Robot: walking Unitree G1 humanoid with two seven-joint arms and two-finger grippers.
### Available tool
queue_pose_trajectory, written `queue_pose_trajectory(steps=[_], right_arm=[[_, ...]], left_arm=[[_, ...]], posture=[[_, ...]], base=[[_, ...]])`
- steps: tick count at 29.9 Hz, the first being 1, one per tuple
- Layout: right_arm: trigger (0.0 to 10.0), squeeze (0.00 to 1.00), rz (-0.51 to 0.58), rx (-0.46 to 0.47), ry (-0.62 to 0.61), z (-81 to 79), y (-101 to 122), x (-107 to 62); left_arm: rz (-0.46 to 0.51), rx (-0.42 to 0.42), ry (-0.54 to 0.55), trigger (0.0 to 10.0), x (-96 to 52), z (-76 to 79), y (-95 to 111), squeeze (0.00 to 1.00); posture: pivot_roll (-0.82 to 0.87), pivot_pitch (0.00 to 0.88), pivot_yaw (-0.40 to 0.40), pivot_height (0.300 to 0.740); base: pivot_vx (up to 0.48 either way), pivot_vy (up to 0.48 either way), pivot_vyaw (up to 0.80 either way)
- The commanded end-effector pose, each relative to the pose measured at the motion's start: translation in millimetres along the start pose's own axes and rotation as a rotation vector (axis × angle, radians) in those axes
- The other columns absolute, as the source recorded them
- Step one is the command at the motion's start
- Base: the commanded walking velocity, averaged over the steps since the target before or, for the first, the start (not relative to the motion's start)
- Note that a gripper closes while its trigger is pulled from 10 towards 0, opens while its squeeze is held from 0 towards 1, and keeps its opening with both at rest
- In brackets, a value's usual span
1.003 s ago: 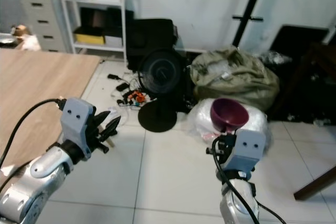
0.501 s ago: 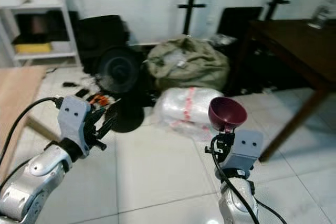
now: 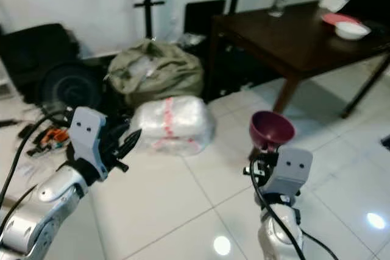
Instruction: Setting the table
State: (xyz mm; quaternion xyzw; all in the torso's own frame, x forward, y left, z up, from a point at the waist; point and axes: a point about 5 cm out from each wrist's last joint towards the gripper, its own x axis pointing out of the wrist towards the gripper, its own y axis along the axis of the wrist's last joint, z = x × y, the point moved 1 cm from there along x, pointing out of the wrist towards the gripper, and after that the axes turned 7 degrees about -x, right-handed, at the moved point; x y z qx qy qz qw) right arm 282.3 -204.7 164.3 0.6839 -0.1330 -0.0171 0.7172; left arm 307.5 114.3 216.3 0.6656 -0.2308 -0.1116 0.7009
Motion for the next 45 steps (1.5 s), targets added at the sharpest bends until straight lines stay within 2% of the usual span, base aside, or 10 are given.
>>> queue_pose_trajectory(steps=[1, 42, 45], right_arm=[[10.0, 0.0, -0.01, -0.01, -0.009, 3.3, -2.9, -1.8], [10.0, 0.0, -0.006, -0.01, -0.015, 3.6, -2.9, -3.5], [10.0, 0.0, -0.016, -0.009, 0.001, 1.1, -5.7, -4.0]], left_arm=[[-0.002, 0.01, -0.009, 10.0, -1.3, 1.3, -1.2, 0.0], [-0.014, 0.004, -0.024, 10.0, 1.2, 1.6, -3.9, 0.0], [-0.038, 0.012, 0.012, 10.0, -3.6, -5.4, -10.6, 0.0]], posture=[[0.01, 0.118, 0.068, 0.74], [0.0, 0.118, 0.079, 0.74], [0.0, 0.12, 0.076, 0.74]], base=[[0.0, 0.0, -0.78], [0.0, 0.0, -0.78], [0.0, 0.0, -0.78]])
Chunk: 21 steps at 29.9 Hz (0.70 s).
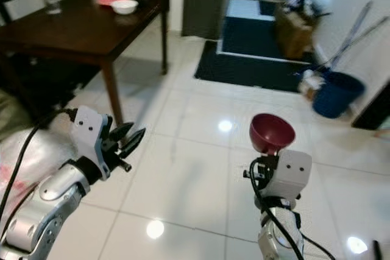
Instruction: Setting the table
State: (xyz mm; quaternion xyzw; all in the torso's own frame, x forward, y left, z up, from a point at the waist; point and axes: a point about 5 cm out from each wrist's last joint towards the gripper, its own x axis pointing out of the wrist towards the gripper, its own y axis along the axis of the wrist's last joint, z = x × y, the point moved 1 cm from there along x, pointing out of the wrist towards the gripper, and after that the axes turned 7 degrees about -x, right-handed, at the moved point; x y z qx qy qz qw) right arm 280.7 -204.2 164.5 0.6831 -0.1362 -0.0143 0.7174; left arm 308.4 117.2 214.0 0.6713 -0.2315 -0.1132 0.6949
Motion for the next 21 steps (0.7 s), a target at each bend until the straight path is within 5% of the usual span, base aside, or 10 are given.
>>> queue_pose_trajectory(steps=[1, 6, 10, 12, 19, 21], right_arm=[[10.0, 0.0, -0.04, -0.008, 0.03, -3.4, -11, -2.8], [10.0, 0.0, -0.135, -0.016, 0.228, -33.2, -39, -8.4], [10.0, 0.0, -0.183, -0.013, 0.343, -49.9, -52, -14.5], [10.0, 0.0, -0.234, -0.016, 0.472, -68.6, -66, -23.3], [10.0, 0.0, -0.325, -0.015, 0.663, -87.8, -91, -40.0], [10.0, 0.0, -0.414, 0.0, 0.787, -92.4, -112, -57.7]], left_arm=[[-0.07, 0.03, 0.07, 10.0, -8.2, -10.2, -19, 0.0], [-0.224, 0.08, 0.326, 10.0, -43.5, -37.5, -69, 0.0], [-0.292, 0.117, 0.413, 10.0, -64.9, -45.3, -90, 0.0], [-0.369, 0.135, 0.52, 10.0, -92.1, -55.0, -110, 0.0], [-0.47, 0.13, 0.584, 10.0, -122.8, -53.9, -134, 0.0], [-0.486, 0.136, 0.583, 10.0, -129.6, -42.6, -146, 0.0]], posture=[[0.01, 0.119, 0.072, 0.74], [0.05, 0.126, 0.04, 0.74], [0.07, 0.129, 0.018, 0.74], [0.1, 0.131, -0.014, 0.74], [0.13, 0.133, -0.059, 0.74], [0.13, 0.132, -0.072, 0.74]], base=[[0.0, 0.0, -0.78], [0.0, 0.0, -0.78], [0.0, 0.0, -0.78], [0.0, 0.0, -0.78], [0.0, 0.0, -0.79], [0.0, 0.0, 0.0]])
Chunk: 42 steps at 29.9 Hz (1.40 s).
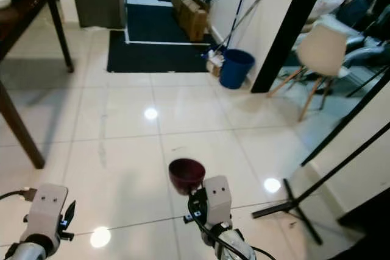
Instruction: Setting the table
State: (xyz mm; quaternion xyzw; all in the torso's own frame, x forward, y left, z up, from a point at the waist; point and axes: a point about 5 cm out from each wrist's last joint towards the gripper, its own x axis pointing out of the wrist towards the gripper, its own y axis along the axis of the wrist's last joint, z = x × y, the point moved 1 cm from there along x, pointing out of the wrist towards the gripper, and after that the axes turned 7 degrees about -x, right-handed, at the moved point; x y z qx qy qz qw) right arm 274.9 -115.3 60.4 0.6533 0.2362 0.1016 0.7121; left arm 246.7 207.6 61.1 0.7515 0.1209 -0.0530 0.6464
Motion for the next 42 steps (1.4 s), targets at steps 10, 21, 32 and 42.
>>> queue_pose_trajectory(steps=[10, 21, 32, 42], right_arm=[[10.0, 0.0, -0.254, -0.012, 0.154, -21.6, -82, -25.7], [10.0, 0.0, -0.285, -0.023, 0.111, -13.1, -96, -34.0], [10.0, 0.0, -0.241, -0.034, 0.081, -9.1, -94, -30.1], [10.0, 0.0, -0.227, -0.027, 0.034, 0.1, -93, -26.0]], left_arm=[[-0.005, 0.114, -0.084, 10.0, -14.4, 34.3, -35, 0.0], [0.025, 0.15, -0.145, 10.0, -11.0, 45.5, -35, 0.0], [0.06, 0.16, -0.183, 10.0, -6.0, 51.4, -31, 0.0], [0.068, 0.162, -0.196, 10.0, -5.1, 53.6, -33, 0.0]], posture=[[0.13, 0.124, -0.079, 0.74], [0.12, 0.123, -0.066, 0.74], [0.1, 0.116, -0.048, 0.74], [0.13, 0.084, -0.029, 0.74]], base=[[0.13, 0.0, 0.0], [0.48, 0.0, 0.0], [0.48, 0.0, 0.0], [0.48, 0.0, 0.0]])
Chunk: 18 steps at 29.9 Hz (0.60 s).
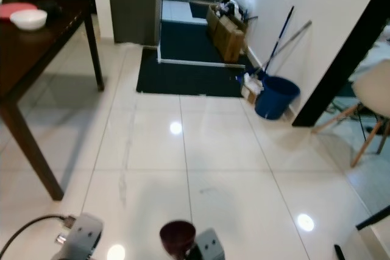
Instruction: Setting the table
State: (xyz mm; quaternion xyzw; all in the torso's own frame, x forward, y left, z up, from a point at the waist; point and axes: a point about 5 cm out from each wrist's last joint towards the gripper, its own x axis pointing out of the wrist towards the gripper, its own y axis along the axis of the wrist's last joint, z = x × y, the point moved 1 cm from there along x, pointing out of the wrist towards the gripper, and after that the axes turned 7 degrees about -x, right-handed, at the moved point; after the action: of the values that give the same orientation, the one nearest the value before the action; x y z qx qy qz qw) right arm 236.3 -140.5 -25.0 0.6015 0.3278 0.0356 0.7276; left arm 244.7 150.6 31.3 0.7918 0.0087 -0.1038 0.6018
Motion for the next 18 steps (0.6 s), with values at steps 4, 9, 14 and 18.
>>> queue_pose_trajectory(steps=[4, 9, 14, 18], right_arm=[[10.0, 0.0, 0.04, 0.024, -0.035, 4.8, 10, 10.0], [10.0, 0.0, 0.067, 0.027, -0.048, 5.6, 21, 19.3], [10.0, 0.0, 0.109, 0.051, -0.059, -0.3, 35, 31.4], [10.0, 0.0, 0.121, 0.061, -0.055, -5.9, 38, 35.5]], left_arm=[[-0.026, 0.027, -0.001, 10.0, -2.9, -7.1, -9, 0.0], [-0.011, 0.041, -0.003, 10.0, 2.6, -14.0, -4, 0.0], [0.013, 0.078, -0.021, 10.0, 9.9, -24.1, 3, 0.0], [0.023, 0.09, -0.022, 10.0, 13.6, -29.9, 6, 0.0]], posture=[[0.15, 0.069, -0.008, 0.74], [0.18, 0.05, 0.026, 0.74], [0.2, 0.03, 0.065, 0.74], [0.21, 0.028, 0.078, 0.74]], base=[[0.48, 0.0, 0.0], [0.48, 0.0, 0.0], [0.48, 0.0, 0.0], [0.48, 0.0, 0.0]])
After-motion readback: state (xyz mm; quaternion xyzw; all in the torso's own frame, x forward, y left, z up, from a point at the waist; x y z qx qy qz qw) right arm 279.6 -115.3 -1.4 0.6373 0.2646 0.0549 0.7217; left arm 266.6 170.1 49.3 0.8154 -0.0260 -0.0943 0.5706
